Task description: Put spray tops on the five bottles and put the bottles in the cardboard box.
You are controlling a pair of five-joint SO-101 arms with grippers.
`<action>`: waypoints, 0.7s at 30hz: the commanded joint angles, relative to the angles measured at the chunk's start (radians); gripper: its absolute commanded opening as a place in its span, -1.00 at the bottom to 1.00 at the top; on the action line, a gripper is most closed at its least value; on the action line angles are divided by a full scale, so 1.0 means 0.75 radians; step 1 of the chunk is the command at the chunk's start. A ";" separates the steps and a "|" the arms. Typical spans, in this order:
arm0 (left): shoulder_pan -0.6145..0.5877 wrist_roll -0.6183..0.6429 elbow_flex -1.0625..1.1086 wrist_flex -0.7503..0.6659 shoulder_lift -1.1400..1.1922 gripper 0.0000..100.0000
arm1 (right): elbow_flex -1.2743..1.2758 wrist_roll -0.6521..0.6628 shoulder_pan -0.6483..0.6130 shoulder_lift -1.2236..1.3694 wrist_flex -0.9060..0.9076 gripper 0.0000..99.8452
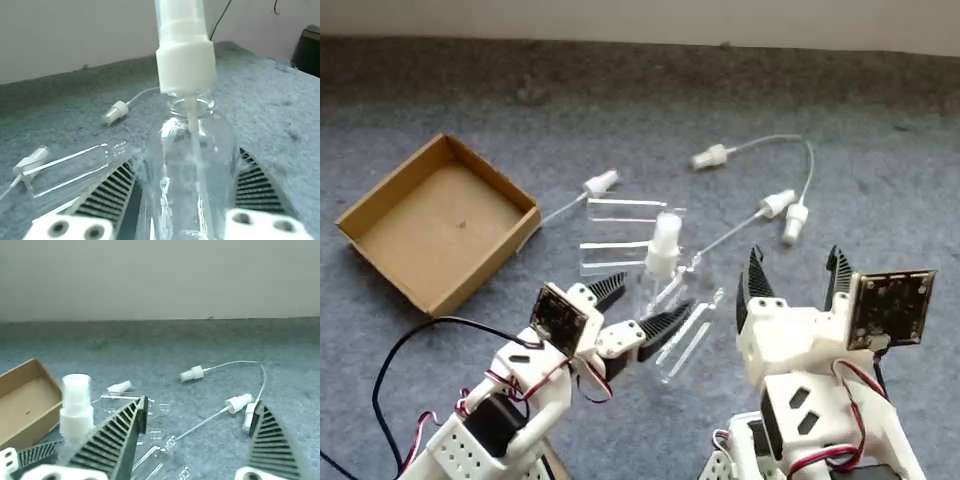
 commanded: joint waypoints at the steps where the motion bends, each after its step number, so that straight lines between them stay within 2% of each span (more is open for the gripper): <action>1: -0.116 -0.014 0.028 -0.115 -0.024 -0.76 | -0.024 0.008 0.032 0.007 -0.007 -0.41; 7: -0.314 -0.014 0.026 -0.405 -0.021 -0.76 | 0.208 0.004 0.036 0.005 -0.140 -0.41; 15: -0.308 -0.014 0.026 -0.501 -0.021 -0.76 | 0.721 -0.002 0.034 0.005 -0.437 -0.41; 17: -0.310 -0.014 0.026 -0.501 -0.021 -0.76 | 0.807 -0.002 0.032 0.005 -0.504 -0.48; 21: -0.316 -0.014 0.026 -0.501 -0.021 -0.76 | 0.885 -0.002 0.032 0.005 -0.625 -0.79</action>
